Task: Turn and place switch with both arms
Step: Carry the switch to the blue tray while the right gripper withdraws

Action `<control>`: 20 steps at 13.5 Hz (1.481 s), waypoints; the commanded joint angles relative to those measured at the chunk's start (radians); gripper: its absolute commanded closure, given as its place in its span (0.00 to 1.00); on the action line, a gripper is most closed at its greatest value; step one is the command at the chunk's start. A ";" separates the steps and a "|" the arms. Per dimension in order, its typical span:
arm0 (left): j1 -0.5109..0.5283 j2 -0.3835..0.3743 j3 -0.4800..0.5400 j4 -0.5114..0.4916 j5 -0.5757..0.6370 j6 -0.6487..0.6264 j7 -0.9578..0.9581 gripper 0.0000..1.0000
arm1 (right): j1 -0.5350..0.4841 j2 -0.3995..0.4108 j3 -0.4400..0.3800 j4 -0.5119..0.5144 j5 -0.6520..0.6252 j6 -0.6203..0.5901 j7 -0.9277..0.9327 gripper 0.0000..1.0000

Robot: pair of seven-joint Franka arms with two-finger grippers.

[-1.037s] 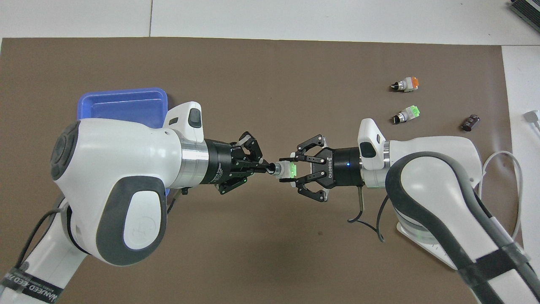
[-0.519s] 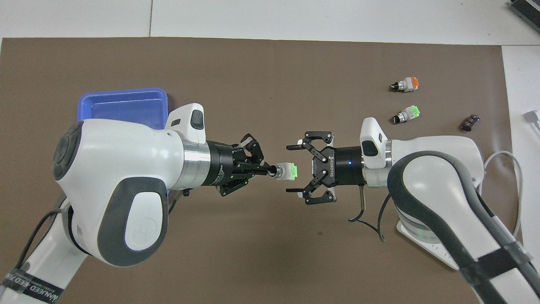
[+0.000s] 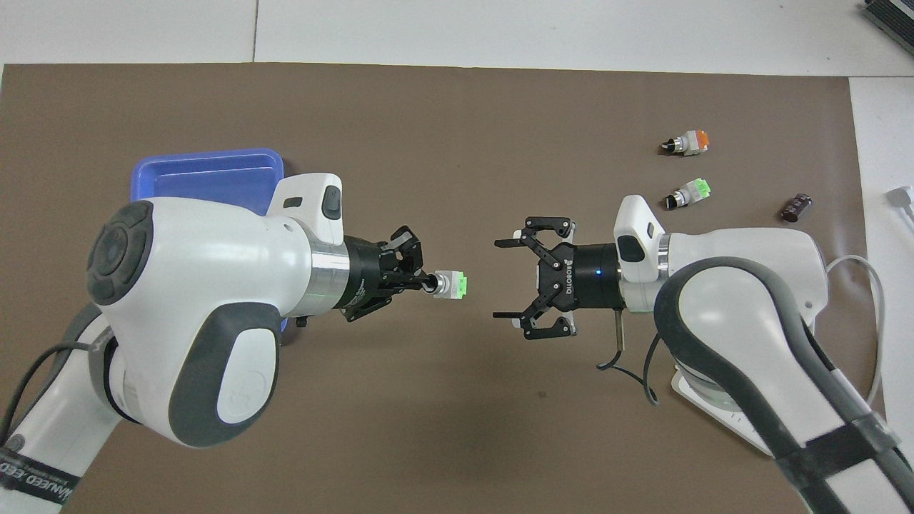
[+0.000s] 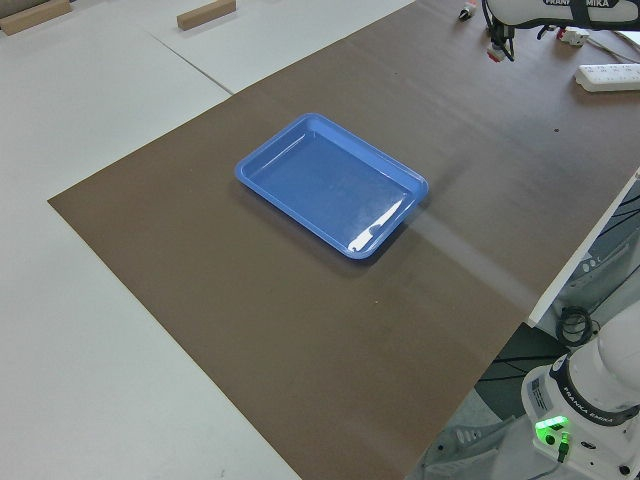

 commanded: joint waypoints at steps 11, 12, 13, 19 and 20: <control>0.228 -0.077 0.004 0.001 0.434 -0.234 0.608 1.00 | -0.177 -0.090 0.000 0.250 -0.759 -0.226 0.719 0.00; 0.262 -0.080 0.004 0.001 0.445 -0.234 0.665 1.00 | -0.201 -0.071 0.000 0.299 -0.796 -0.262 0.781 0.00; 0.284 -0.083 0.004 -0.004 0.445 -0.233 0.709 1.00 | -0.215 -0.062 0.002 0.343 -0.839 -0.296 0.852 0.00; 0.425 -0.120 0.002 -0.140 0.447 -0.083 0.951 1.00 | -0.214 -0.042 0.005 0.450 -1.008 -0.268 1.388 0.00; 0.439 -0.119 0.002 -0.146 0.447 -0.063 0.974 1.00 | -0.209 -0.042 0.007 0.451 -1.017 -0.249 1.507 0.00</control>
